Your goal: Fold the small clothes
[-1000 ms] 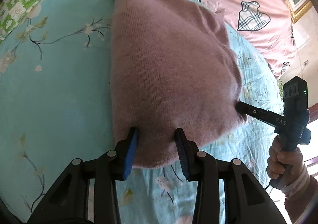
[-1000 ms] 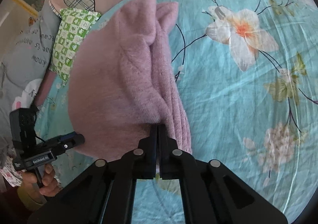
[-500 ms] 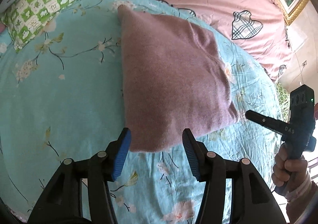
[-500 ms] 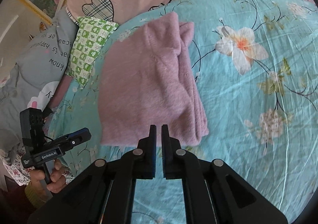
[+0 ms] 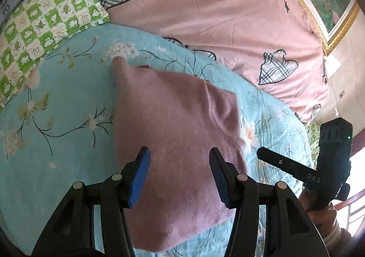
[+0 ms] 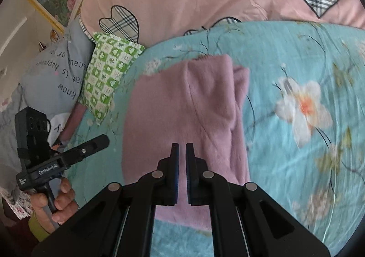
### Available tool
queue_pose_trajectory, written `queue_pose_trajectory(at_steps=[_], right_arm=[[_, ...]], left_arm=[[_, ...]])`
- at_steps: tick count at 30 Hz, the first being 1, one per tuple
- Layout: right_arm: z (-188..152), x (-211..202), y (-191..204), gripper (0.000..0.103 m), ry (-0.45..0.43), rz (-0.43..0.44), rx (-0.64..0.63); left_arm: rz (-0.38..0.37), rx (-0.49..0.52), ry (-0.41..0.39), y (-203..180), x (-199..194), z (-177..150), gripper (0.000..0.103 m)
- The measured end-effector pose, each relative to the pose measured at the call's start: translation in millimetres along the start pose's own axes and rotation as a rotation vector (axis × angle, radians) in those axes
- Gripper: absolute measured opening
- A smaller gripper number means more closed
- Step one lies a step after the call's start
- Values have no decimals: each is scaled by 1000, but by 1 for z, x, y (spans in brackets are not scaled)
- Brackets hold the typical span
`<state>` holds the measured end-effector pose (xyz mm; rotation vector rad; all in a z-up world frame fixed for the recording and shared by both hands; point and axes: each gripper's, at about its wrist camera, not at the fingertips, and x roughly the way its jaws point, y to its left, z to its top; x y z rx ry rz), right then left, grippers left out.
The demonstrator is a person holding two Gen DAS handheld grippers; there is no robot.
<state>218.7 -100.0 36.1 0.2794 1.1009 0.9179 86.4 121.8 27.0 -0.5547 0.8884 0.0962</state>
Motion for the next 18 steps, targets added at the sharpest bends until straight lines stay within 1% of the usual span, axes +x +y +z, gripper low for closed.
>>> queue_pose_trajectory(at_steps=[1,3,4,5,6,7,10,12,18], right_arm=[[2,-1,1,8,-8,1,-6],[3,-5,2,22,-14,7,-15],[1,-7,0,43,-14,-3,-12],[-1,-9,-1,61,-18,-11,-8],[-3,-13,-3,63,-32,-22,-7],[-8,-19,-4,63,-49,-26,-13],[-18,-27,-11,63,-41,-28,-8],[-26,-33,-14,63,-48,-32,-9],[-58,-41,-20,63,-29,-96,-31]], left_arm=[[7,-4,-1,0,-1,-1,54],[17,-6,-2,0,-3,-7,58],[28,-7,-4,1,-4,-11,58],[37,-5,-6,1,-6,-16,59],[48,1,-6,1,-9,-22,62],[65,9,-5,0,-11,-28,63],[122,41,-7,-1,-19,-47,69],[175,58,1,-2,-23,-62,80],[254,63,20,2,-32,-95,81]])
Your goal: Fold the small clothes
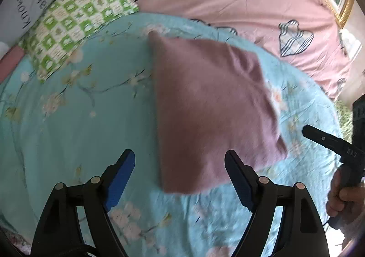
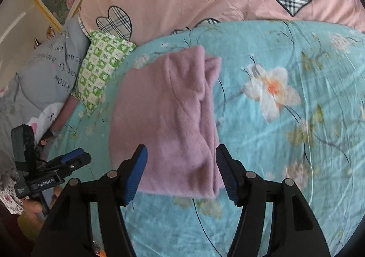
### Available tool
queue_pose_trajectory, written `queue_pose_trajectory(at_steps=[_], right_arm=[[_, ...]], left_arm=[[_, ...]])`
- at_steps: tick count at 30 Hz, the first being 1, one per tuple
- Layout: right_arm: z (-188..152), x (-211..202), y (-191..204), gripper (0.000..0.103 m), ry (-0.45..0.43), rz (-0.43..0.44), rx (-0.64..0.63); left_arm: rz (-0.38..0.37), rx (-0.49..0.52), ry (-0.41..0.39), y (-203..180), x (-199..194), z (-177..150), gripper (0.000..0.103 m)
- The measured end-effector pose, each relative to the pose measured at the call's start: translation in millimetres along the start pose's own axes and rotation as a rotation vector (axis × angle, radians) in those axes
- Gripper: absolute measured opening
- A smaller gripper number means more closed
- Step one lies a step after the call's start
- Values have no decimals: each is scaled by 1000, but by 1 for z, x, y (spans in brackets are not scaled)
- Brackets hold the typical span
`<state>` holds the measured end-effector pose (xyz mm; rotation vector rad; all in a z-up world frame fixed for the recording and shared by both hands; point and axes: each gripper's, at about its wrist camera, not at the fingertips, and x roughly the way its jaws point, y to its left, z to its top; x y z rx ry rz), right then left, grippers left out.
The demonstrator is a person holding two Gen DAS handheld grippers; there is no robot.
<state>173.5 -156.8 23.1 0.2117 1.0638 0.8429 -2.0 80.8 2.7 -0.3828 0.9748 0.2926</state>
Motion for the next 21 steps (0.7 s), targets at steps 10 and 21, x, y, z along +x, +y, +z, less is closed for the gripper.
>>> queue_pose_trajectory(at_steps=[10,21], right_arm=[[-53,0,17,72,48,-135,-122],[-91,-19,40,88,-2,-122,-189]], left_arm=[[141,81,-54,-5,-10,-45,82],[134,192,-29,-18,-23,-82,82]])
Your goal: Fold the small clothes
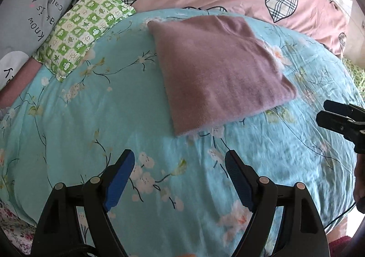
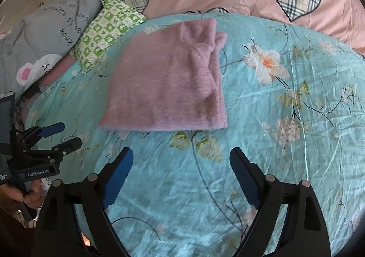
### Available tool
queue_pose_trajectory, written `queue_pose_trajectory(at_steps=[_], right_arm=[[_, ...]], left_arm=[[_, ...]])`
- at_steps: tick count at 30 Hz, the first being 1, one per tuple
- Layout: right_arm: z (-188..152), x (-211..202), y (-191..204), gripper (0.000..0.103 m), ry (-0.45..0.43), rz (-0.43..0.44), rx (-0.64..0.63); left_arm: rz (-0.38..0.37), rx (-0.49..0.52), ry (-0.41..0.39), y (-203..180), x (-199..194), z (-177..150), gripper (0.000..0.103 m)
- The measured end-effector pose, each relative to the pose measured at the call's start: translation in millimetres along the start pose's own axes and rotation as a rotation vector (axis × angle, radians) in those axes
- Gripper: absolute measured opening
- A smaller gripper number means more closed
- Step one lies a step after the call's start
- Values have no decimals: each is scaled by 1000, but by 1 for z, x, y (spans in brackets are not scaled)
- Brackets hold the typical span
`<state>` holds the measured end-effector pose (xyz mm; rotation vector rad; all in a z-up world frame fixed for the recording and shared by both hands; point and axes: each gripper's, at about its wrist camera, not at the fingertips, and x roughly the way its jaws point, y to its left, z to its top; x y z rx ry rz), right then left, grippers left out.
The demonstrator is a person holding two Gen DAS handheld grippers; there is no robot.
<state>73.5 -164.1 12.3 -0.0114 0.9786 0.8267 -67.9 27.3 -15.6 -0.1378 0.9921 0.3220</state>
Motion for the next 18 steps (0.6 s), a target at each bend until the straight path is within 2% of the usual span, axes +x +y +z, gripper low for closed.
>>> queue_pose_trajectory(at_steps=[10,18], right_arm=[[9,-14,25,96,-77,-48,-99],[16,-3,32,97,-75,-77,-145]], left_arm=[[-4,-7,-66,3,-17,19,89],[17,-16,-69,5,-7,29,92]])
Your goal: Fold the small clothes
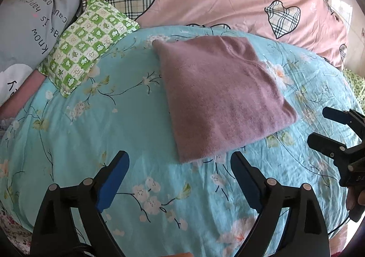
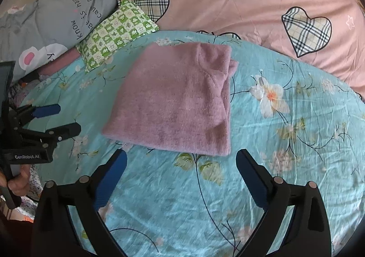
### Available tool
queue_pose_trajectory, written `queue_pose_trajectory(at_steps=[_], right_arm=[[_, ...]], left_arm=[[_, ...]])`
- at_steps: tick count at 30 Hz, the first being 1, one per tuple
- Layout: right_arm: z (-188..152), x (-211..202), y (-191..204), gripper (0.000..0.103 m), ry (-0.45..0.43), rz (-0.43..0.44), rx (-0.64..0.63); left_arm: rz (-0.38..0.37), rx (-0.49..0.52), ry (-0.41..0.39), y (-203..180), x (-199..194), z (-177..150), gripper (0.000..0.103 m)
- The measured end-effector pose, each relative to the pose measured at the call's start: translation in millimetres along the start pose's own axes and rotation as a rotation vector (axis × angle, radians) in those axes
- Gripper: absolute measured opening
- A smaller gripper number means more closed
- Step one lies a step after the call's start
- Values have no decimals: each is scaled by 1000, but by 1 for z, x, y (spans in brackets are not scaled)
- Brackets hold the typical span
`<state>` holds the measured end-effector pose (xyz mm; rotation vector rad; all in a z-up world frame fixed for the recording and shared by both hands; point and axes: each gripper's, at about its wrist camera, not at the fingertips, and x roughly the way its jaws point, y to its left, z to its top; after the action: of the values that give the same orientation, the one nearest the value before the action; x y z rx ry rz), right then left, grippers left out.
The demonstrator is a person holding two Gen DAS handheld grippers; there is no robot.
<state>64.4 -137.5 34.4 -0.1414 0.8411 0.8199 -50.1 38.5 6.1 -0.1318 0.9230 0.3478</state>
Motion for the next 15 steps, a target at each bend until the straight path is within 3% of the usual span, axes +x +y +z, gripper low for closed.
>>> queue_pose_trajectory(at_steps=[8,15], right_arm=[[7,24,-3,97,31,7,4],[16,47,-7,97,78,25,40]], left_arm=[[11,8,33,-1,17,4,94],[64,-7,57,3,32,13,95]])
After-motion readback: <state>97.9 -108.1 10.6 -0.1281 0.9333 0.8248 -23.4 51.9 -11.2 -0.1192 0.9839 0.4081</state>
